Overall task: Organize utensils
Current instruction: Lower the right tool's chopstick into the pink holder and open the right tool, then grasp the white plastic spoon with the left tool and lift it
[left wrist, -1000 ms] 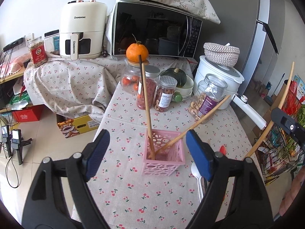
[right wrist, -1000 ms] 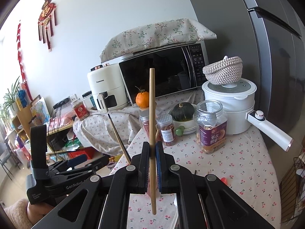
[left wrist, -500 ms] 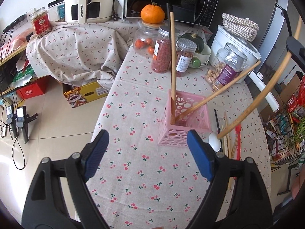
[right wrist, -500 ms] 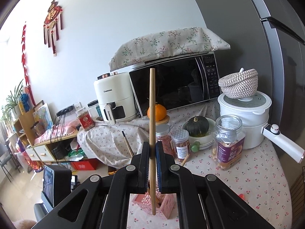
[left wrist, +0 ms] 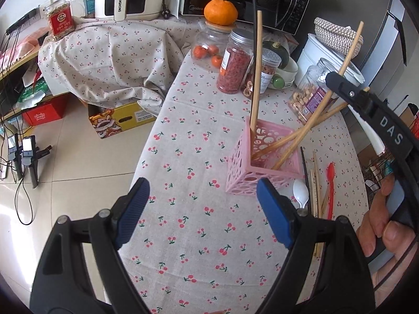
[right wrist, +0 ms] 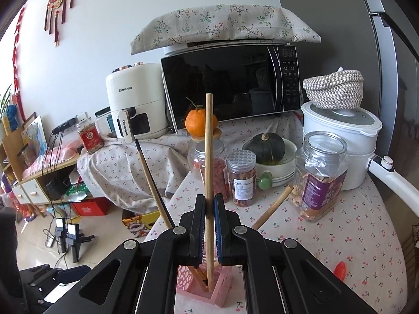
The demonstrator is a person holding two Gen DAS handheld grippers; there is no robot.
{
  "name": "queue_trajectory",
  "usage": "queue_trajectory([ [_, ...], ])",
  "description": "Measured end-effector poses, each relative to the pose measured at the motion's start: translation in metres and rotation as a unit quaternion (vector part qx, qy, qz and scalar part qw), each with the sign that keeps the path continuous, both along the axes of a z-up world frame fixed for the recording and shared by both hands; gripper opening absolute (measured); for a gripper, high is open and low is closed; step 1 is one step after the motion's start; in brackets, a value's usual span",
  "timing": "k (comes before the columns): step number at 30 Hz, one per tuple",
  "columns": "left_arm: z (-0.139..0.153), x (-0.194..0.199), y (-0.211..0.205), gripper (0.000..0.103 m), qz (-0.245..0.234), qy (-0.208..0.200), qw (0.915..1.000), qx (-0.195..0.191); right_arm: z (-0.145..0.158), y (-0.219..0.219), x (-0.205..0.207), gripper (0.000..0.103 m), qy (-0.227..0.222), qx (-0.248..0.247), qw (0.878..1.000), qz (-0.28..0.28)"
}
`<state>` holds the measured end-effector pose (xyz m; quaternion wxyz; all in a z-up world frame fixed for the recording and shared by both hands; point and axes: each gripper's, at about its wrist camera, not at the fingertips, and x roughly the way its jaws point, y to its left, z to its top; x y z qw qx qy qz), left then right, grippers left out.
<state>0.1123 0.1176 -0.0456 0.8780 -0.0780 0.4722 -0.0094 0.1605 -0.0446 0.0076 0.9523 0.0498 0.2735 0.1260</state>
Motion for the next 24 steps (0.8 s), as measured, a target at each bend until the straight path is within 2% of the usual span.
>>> queue_trajectory([
  [4, 0.0, 0.0, -0.001, 0.084, -0.002, 0.0, 1.0, 0.002, -0.012, -0.001, 0.006, 0.007, 0.026, -0.002, 1.0, 0.001],
  [7, 0.001, -0.002, -0.004, 0.084, -0.006, -0.004, 1.0, 0.004, -0.01, -0.005, 0.004, 0.012, 0.041, 0.014, 0.999, 0.009],
  [9, 0.001, -0.003, -0.007, 0.084, -0.01, -0.005, 0.9999, 0.006, -0.001, -0.01, -0.002, 0.02, 0.037, 0.019, 0.999, 0.017],
  [13, 0.003, -0.005, -0.016, 0.084, -0.022, -0.008, 0.9997, 0.009, 0.024, -0.023, -0.021, 0.03, 0.019, 0.024, 0.999, 0.032],
  [15, 0.004, -0.008, -0.022, 0.084, -0.029, -0.01, 0.9994, 0.011, 0.035, -0.033, -0.032, 0.043, 0.013, 0.026, 0.999, 0.038],
  [17, 0.004, -0.01, -0.028, 0.084, -0.038, -0.012, 0.9991, 0.012, 0.042, -0.044, -0.043, 0.045, 0.013, 0.024, 0.999, 0.041],
  [24, -0.003, -0.018, -0.05, 0.084, -0.067, 0.004, 0.9978, 0.004, 0.035, -0.088, -0.066, 0.068, 0.039, -0.003, 0.999, 0.018],
])
